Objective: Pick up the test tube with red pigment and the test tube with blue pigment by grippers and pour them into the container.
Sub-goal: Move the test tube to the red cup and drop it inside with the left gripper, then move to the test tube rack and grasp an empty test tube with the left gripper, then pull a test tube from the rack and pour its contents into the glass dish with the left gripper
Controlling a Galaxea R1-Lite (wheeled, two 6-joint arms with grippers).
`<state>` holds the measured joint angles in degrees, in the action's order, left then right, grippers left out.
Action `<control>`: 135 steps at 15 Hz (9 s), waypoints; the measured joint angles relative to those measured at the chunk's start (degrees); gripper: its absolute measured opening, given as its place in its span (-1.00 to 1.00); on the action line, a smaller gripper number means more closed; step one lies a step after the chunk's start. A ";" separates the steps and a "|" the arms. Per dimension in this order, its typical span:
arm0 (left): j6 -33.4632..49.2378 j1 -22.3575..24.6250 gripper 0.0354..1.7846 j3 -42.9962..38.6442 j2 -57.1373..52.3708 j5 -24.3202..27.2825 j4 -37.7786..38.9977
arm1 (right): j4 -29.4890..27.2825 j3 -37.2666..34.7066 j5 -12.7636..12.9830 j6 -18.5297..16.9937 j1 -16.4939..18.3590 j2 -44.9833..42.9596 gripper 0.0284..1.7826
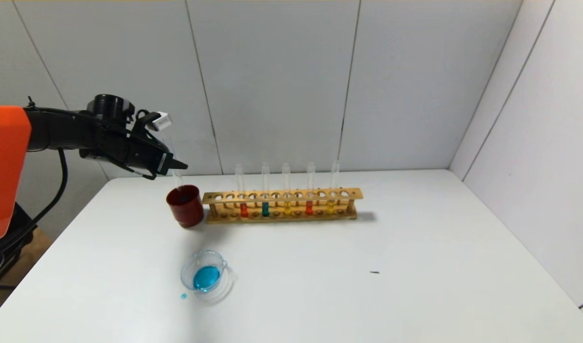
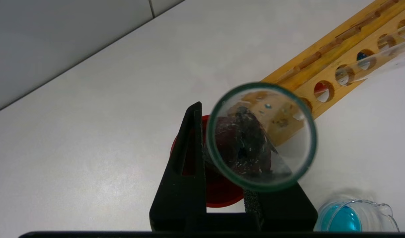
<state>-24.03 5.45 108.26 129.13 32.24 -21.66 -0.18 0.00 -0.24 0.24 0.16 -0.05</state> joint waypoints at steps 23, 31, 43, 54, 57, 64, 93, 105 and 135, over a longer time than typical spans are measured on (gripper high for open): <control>0.22 -0.28 0.96 -1.97 -3.80 -0.39 -0.99 | 0.00 0.00 -0.02 0.00 0.00 0.00 0.96; 4.63 0.20 0.96 -22.13 -29.71 -4.83 -12.02 | 0.00 0.00 -0.02 0.00 0.00 0.00 0.96; 11.80 -1.35 0.96 -56.02 -57.86 -10.03 10.56 | 0.02 0.00 -0.02 -0.02 0.00 0.00 0.96; 10.45 -1.44 0.96 -58.66 -59.08 -10.50 11.82 | 0.00 0.00 0.00 0.00 0.02 0.00 0.96; 10.20 -2.06 0.96 -58.99 -57.72 -11.56 14.23 | 0.00 0.00 0.00 0.00 0.02 0.00 0.96; 12.09 -2.91 0.96 -61.33 -57.03 -22.52 16.08 | 0.00 0.00 0.02 0.00 0.02 0.00 0.96; 25.70 -17.90 0.96 -40.16 -13.57 -22.30 46.00 | 0.02 0.00 0.02 0.00 0.00 0.00 0.96; 25.76 -20.25 0.96 -37.79 -10.89 -22.27 46.04 | 0.00 0.00 0.00 0.00 0.02 0.00 0.96; 25.12 -22.50 -0.67 -32.74 -4.33 -22.58 46.13 | 0.00 0.00 -0.02 0.00 0.02 0.00 0.96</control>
<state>1.10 -17.05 75.52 124.81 9.67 24.47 -0.18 0.00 -0.27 0.24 0.18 -0.05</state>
